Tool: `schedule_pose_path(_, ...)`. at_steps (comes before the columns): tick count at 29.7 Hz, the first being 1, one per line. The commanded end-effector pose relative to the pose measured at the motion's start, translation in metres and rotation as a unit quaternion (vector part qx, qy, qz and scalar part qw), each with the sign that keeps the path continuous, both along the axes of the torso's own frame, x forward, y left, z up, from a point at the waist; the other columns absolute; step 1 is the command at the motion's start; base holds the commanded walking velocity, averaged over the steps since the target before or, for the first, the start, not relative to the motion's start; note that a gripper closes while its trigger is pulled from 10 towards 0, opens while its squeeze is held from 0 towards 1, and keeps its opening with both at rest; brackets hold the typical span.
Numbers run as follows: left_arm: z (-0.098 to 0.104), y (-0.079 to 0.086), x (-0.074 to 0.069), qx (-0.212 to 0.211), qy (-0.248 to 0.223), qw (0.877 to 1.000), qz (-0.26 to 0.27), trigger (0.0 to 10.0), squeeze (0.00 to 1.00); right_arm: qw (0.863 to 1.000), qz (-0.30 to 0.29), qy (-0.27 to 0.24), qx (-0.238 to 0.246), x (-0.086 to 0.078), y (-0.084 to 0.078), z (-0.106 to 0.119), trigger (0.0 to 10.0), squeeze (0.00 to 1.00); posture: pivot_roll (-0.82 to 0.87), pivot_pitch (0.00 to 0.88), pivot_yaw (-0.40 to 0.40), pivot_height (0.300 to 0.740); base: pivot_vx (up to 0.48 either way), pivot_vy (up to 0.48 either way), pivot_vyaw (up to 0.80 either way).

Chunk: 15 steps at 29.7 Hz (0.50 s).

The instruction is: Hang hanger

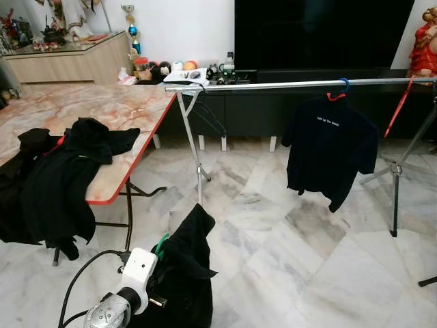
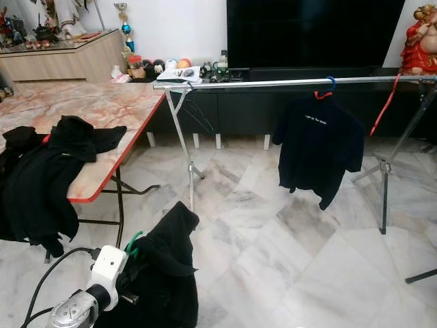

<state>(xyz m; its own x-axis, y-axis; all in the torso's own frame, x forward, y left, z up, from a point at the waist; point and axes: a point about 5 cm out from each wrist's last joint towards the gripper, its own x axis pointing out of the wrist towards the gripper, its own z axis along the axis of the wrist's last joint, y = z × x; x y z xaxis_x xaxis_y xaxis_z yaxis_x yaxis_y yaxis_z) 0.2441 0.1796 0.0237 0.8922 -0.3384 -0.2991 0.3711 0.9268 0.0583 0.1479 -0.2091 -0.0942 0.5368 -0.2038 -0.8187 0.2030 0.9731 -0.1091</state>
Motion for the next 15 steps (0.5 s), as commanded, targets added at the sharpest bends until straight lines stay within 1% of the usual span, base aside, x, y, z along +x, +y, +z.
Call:
schedule_pose_path(1,0.0021,0.0053,-0.0026,0.003,-0.001,1.000,0.000,10.0,0.00,1.000,0.002,0.010,0.007,-0.0049,0.0062,-0.0030,10.0,0.00,0.06,0.000,0.095,0.740,0.442,0.000,0.00)
schedule_pose_path(3,0.0026,0.0051,-0.0023,0.002,-0.001,1.000,0.001,10.0,0.00,1.000,0.002,0.016,0.012,-0.0088,0.0077,-0.0048,10.0,0.00,0.06,0.000,0.092,0.740,0.454,0.000,0.00)
schedule_pose_path(5,0.0028,0.0049,-0.0020,0.001,-0.001,1.000,0.001,10.0,0.00,1.000,0.001,0.016,0.013,-0.0088,0.0079,-0.0048,10.0,0.00,0.06,0.000,0.092,0.740,0.454,0.000,0.00)
schedule_pose_path(10,0.0086,0.0023,0.0029,-0.001,-0.006,1.000,0.000,10.0,0.00,1.000,0.000,0.011,0.008,-0.0059,0.0058,-0.0034,10.0,0.00,0.06,0.000,0.094,0.740,0.461,0.000,0.00)
schedule_pose_path(15,0.0097,0.0004,0.0034,-0.002,-0.007,1.000,0.003,10.0,0.00,1.000,-0.001,0.010,0.006,-0.0039,0.0031,-0.0023,10.0,0.00,0.07,0.000,0.084,0.740,0.466,0.000,0.00)
